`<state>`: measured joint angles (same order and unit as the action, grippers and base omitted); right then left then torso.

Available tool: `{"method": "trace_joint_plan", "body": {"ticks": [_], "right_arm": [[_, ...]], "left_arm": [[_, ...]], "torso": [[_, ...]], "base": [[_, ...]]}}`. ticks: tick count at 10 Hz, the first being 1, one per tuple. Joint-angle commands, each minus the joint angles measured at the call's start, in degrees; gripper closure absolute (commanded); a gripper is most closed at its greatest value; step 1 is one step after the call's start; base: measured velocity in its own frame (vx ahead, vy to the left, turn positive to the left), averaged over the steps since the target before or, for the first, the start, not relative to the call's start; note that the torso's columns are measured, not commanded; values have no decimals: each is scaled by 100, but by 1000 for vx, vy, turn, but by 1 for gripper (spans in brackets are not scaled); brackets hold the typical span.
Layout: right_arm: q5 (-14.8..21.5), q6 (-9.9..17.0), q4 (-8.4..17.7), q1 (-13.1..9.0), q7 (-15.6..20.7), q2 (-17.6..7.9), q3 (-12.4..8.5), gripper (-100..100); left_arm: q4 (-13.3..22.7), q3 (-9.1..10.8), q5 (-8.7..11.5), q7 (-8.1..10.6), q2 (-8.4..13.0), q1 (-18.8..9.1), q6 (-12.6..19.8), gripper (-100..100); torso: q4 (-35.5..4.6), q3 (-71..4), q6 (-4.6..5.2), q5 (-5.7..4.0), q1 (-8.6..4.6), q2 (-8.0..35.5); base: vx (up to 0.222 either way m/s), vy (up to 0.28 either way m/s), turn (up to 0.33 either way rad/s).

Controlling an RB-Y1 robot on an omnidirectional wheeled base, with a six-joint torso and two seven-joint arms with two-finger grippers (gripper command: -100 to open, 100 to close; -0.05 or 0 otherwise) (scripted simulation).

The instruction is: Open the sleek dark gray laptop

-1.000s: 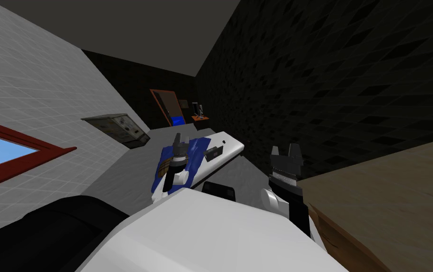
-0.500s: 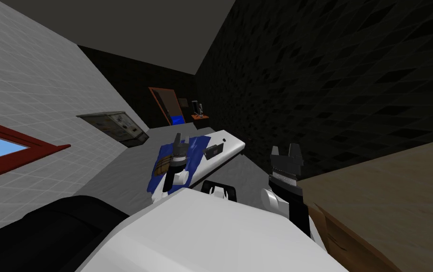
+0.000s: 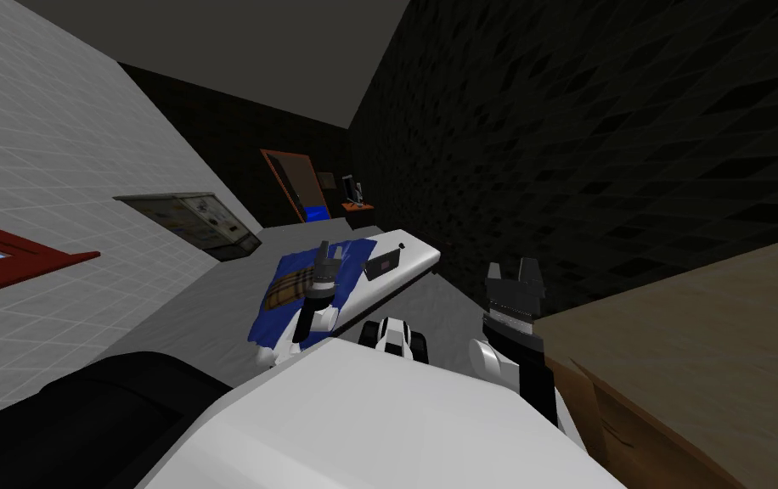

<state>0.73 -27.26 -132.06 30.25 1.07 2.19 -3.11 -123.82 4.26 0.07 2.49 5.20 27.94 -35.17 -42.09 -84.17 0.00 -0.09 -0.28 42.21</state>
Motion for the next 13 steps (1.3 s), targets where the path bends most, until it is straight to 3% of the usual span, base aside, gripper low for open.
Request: {"method": "trace_joint_plan", "body": {"ticks": [1,2,3,13], "right_arm": [[0,0,0,0,0,0,0,0],[0,0,0,0,0,0,0,0],[0,0,0,0,0,0,0,0],[0,0,0,1,0,-1,-1,0]], "left_arm": [[310,-80,-99,-185,100,-59,21,-100],[591,-109,-163,-320,156,-121,42,-100],[603,-109,-163,-320,156,-121,42,-100],[2303,-243,-525,-1074,252,-492,164,-100]], "torso": [[-14,-31,0,5,17,6],[-16,-41,-1,10,31,2],[-16,-45,0,9,25,0],[-19,-40,0,11,35,7]], "base": [[-36,-102,-42],[-22,-130,-84],[-10,-98,-32],[-4,-102,-54]]}}
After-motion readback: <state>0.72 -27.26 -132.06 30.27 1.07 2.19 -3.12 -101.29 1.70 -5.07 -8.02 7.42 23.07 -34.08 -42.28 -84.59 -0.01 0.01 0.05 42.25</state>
